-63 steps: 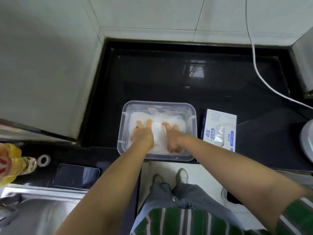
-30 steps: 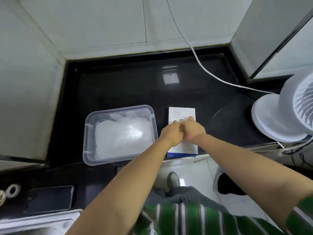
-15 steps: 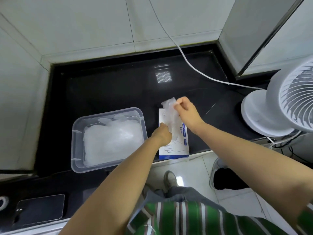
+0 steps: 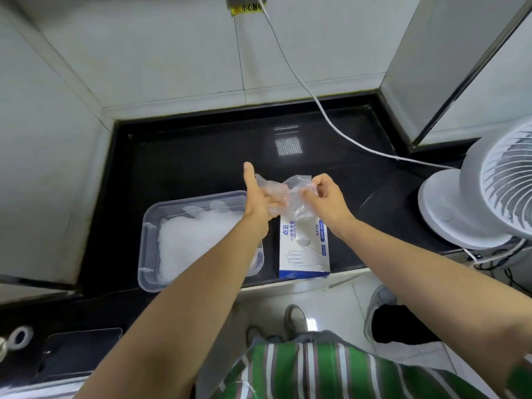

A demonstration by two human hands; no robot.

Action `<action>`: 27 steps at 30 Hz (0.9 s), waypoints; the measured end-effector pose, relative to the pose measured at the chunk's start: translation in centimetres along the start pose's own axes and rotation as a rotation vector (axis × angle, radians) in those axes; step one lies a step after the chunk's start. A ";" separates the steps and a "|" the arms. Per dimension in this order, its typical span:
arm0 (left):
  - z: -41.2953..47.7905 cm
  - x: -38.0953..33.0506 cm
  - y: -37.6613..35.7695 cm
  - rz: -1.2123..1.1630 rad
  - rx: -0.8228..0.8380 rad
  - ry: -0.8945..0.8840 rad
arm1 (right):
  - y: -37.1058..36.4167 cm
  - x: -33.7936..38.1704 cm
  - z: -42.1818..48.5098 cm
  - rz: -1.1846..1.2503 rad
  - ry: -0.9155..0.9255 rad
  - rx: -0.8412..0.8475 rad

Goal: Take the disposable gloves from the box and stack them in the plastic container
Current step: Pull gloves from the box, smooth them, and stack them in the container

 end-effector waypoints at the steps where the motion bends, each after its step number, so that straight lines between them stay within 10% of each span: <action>1: -0.1 -0.2 0.3 0.037 0.024 -0.003 | -0.2 0.2 -0.1 0.004 0.024 0.012; 7: -1.1 -1.1 1.5 0.442 0.023 -0.076 | -1.8 1.1 -0.8 -0.033 0.093 0.127; 15: -3.5 -3.4 4.2 0.248 0.026 -0.245 | -3.8 3.0 -1.2 0.177 -0.307 0.228; 27: -2.5 -4.6 13.2 0.165 -0.122 -0.310 | -10.2 5.5 -4.5 0.063 -0.255 0.799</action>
Point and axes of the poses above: each hand's wrist, its own z-axis towards the middle knuckle, its own y-axis out of the back of the hand, x = y × z, the point moved 3 cm from there along z, towards the middle knuckle, and after that the axes turned 12 degrees about -x, right-handed, at the moved point
